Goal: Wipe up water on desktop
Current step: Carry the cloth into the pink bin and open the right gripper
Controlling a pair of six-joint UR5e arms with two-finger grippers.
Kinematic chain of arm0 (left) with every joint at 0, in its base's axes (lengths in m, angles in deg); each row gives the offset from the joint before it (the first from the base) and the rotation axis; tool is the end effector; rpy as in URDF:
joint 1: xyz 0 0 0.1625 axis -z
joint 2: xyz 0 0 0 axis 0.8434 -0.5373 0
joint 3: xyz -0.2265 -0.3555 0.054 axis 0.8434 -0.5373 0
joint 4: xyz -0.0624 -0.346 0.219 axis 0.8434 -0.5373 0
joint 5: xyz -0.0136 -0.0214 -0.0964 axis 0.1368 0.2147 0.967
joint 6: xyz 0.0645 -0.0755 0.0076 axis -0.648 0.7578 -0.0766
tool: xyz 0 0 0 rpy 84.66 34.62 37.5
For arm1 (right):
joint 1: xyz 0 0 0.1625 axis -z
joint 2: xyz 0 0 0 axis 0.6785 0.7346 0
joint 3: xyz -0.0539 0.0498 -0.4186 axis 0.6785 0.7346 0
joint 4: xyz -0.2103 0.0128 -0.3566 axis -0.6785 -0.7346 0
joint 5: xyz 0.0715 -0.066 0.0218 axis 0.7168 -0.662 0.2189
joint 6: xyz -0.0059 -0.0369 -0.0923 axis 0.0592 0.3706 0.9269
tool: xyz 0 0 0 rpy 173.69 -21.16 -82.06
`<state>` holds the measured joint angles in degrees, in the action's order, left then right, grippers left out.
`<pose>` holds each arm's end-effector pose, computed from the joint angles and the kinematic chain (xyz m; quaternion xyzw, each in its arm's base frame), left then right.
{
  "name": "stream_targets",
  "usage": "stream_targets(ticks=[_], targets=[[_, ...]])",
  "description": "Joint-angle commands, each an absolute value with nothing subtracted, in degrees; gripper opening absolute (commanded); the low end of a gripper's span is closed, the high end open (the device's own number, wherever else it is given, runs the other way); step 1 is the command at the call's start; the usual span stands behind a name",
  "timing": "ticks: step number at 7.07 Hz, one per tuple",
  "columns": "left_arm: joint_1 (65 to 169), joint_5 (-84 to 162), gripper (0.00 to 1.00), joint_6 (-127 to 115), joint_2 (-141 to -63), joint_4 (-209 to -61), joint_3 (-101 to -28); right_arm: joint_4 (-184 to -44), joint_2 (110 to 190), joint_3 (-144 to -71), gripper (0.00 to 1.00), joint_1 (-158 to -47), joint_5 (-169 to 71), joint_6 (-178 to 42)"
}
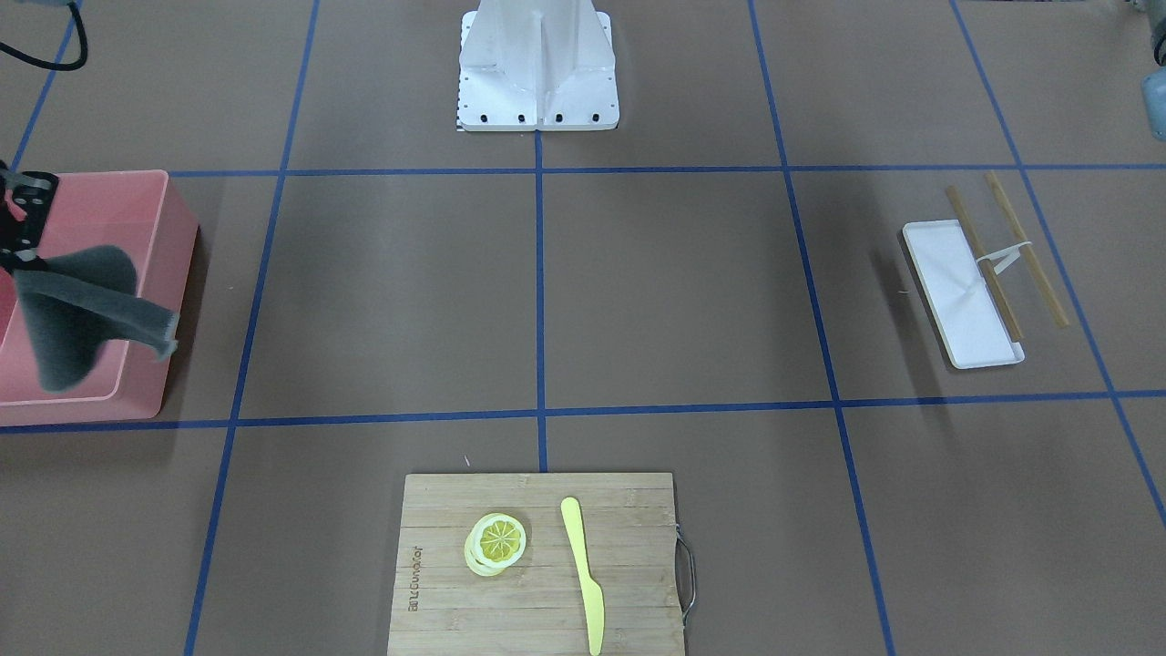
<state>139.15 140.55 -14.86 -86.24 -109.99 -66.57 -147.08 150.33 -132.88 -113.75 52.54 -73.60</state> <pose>-0.0019 -0.5314 0.6102 0.0277 0.2894 0.0402 0.9560 -0.1003 -0.5289 0.2968 0.1169 -0.3496 -0.0466 0.9284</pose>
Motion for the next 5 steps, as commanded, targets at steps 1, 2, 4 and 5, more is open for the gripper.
stream_targets(ticks=[1,2,4,5], targets=[[139.1,140.6,0.99,-14.8,-86.2,-110.0,-66.8,-148.8,160.3,-133.6,0.00,-119.0,53.4,-61.3],[139.1,140.6,0.99,-14.8,-86.1,-110.0,-66.8,-148.8,162.8,-133.1,0.00,-118.8,53.7,-61.3],[139.1,140.6,0.99,-15.0,-86.0,-110.0,-66.7,-148.8,164.3,-132.9,0.00,-117.9,54.1,-61.3],[139.1,140.6,0.99,-15.0,-86.0,-110.0,-66.7,-148.5,164.2,-132.7,0.00,-116.2,54.0,-61.4]])
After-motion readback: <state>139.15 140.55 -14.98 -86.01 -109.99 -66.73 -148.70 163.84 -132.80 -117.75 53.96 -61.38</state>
